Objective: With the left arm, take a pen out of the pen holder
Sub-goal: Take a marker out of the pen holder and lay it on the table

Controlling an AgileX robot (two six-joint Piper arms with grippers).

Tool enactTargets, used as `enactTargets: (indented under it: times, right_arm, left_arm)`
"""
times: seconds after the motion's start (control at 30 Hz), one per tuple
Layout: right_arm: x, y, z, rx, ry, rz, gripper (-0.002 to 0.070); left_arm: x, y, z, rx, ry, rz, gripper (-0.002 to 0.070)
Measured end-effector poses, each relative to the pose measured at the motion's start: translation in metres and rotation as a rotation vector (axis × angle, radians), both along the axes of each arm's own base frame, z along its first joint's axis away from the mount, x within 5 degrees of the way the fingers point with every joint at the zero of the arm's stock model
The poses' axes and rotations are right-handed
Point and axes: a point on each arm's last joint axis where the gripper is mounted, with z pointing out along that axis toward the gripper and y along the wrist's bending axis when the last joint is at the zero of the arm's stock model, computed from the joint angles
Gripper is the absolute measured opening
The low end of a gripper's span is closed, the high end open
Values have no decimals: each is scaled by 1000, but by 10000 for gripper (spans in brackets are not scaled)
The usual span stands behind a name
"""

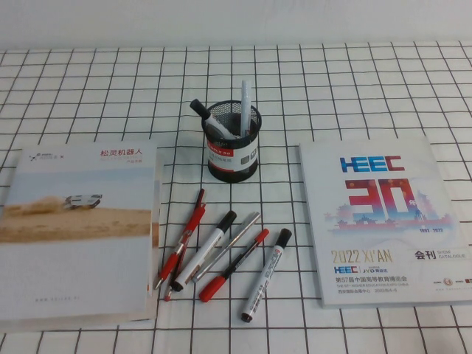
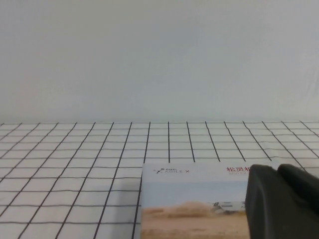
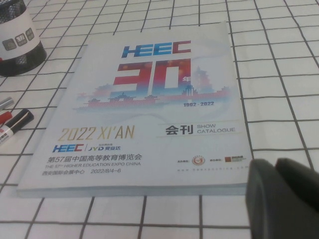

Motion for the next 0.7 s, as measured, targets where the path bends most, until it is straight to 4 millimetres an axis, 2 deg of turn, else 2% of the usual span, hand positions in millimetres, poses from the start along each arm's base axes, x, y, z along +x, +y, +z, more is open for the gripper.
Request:
enactTargets:
  times: [0.1, 0.13, 0.23, 0.7]
  right_arm:
    - [0, 0, 0, 0, 0, 0, -15]
    - [0, 0, 0, 0, 0, 0, -15]
    - [0, 0, 0, 0, 0, 0, -15]
    - [0, 0, 0, 0, 0, 0, -15]
  left_arm:
    - [0, 0, -2, 2, 25, -3, -3]
    - [-1, -2, -21, 43, 232, -21, -3]
    - [-3, -2, -29, 38, 318, -26, -3]
    - [-4, -2, -33, 33, 361, -26, -4]
